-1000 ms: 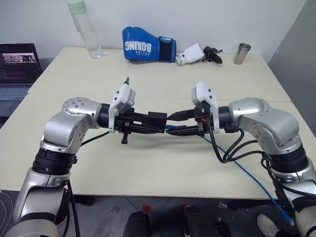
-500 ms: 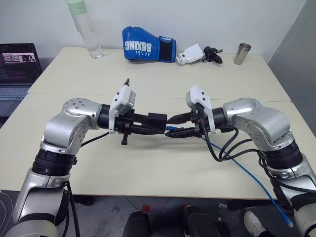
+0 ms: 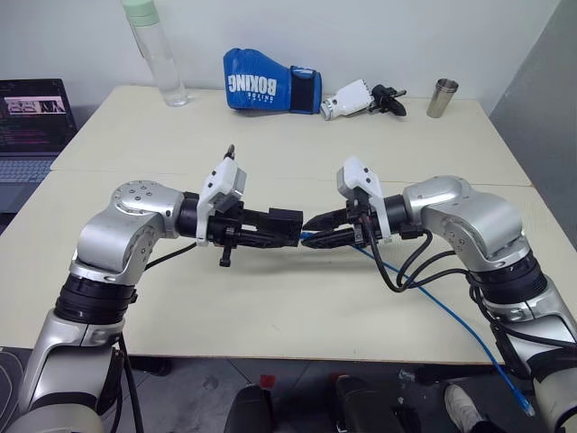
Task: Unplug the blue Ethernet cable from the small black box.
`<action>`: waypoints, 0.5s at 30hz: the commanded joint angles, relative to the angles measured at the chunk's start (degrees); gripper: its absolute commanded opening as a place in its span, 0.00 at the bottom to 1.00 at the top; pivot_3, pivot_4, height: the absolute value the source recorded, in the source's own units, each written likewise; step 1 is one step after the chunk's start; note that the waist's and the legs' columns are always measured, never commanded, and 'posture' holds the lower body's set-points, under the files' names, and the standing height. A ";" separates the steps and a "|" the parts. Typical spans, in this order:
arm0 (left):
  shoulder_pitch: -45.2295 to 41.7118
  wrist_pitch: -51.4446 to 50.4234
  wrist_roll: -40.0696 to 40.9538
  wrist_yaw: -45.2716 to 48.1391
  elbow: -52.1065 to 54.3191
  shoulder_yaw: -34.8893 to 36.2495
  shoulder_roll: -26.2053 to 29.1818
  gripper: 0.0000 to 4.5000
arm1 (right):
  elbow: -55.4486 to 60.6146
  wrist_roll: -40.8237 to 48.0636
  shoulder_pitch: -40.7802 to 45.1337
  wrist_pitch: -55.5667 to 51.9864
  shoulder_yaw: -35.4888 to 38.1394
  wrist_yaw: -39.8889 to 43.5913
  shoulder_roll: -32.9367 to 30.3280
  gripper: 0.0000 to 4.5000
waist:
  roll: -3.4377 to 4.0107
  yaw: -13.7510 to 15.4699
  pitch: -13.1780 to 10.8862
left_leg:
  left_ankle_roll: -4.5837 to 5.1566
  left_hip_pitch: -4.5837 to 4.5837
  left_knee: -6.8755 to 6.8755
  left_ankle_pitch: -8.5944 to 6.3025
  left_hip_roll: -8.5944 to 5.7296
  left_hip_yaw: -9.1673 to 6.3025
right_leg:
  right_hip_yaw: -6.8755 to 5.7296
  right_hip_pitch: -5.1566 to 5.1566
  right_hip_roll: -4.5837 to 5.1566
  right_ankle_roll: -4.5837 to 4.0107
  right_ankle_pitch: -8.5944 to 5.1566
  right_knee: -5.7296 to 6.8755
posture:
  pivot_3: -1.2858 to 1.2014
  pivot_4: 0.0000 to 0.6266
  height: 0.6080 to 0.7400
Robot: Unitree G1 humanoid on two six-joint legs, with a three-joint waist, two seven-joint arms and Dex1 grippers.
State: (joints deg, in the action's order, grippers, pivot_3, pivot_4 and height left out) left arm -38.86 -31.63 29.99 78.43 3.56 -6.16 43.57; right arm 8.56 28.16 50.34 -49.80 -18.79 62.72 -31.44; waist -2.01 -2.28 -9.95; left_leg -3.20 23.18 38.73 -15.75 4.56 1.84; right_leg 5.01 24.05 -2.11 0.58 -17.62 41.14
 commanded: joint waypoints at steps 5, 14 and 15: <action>0.66 1.14 0.47 -0.20 2.71 1.67 0.58 0.18 | 0.07 -0.99 1.85 0.49 -0.36 0.99 0.13 0.01 | 0.00 0.01 0.00 | 0.00 0.00 0.00 0.00 0.00 0.00 | 0.00 0.00 0.00 0.00 0.00 0.00 | 0.52 0.24 1.00; 1.64 2.17 0.25 0.92 3.58 1.32 1.22 0.18 | -1.50 -1.82 2.53 -0.15 -1.45 4.83 -2.51 0.01 | 0.00 0.04 0.00 | 0.00 0.00 0.00 0.00 0.00 0.00 | -0.01 0.00 0.00 0.00 0.00 0.00 | 0.52 0.24 1.00; 1.59 2.16 0.24 0.87 3.60 1.32 1.17 0.18 | -1.86 -1.97 2.49 -0.08 -1.54 5.20 -2.88 0.01 | 0.00 0.05 0.00 | 0.00 0.00 0.00 0.00 0.00 0.00 | -0.01 0.00 0.00 0.00 0.00 0.00 | 0.52 0.24 1.00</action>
State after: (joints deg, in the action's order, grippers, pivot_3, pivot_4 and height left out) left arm -36.75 -30.53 29.99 78.66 5.15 -5.98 43.70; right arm 7.16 27.03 51.56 -49.90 -20.77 66.81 -32.87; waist -2.00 -2.23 -9.95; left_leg -3.20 23.19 38.73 -15.75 4.56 1.84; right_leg 5.00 24.05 -2.10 0.58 -17.62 41.14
